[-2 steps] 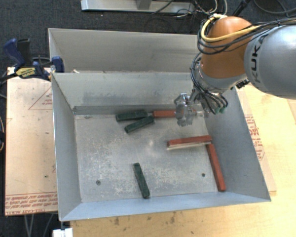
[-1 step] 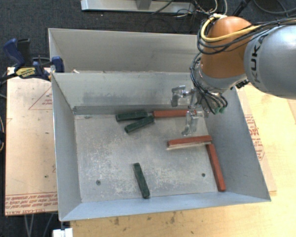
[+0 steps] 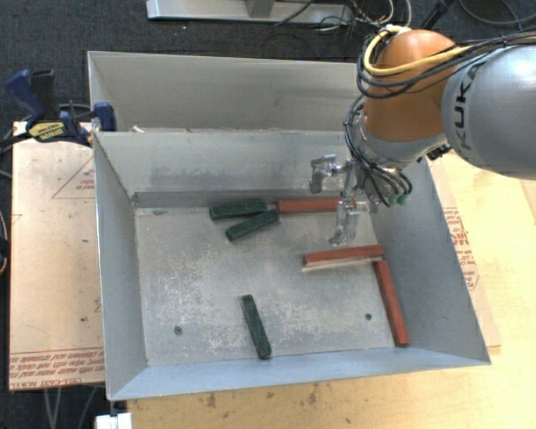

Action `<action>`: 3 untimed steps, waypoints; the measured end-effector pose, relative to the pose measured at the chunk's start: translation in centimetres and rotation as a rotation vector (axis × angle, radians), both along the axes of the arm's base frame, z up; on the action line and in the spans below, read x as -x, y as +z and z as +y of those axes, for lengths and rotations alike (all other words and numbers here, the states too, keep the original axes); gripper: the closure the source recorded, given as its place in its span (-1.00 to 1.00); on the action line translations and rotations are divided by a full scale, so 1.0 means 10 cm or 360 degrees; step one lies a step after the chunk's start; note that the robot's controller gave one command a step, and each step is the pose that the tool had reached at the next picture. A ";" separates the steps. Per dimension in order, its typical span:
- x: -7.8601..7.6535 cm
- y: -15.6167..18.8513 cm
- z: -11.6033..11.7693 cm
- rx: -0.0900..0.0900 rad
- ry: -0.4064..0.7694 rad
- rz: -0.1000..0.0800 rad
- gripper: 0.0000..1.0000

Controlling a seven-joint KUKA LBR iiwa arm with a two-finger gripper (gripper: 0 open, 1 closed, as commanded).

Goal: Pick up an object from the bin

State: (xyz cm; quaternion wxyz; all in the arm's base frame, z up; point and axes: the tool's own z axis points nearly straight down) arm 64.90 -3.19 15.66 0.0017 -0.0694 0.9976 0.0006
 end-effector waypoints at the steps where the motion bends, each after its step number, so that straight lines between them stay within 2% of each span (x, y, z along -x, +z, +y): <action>1: 0.27 -0.86 -0.53 0.0001 0.0093 0.0002 1.00; 2: 0.27 -0.86 -0.53 0.0001 0.0092 0.0002 1.00; 3: 0.44 0.45 -0.46 0.0001 0.0197 -0.0001 1.00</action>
Offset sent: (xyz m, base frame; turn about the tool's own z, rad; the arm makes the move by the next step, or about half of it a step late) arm 0.0000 0.0000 0.0000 0.0000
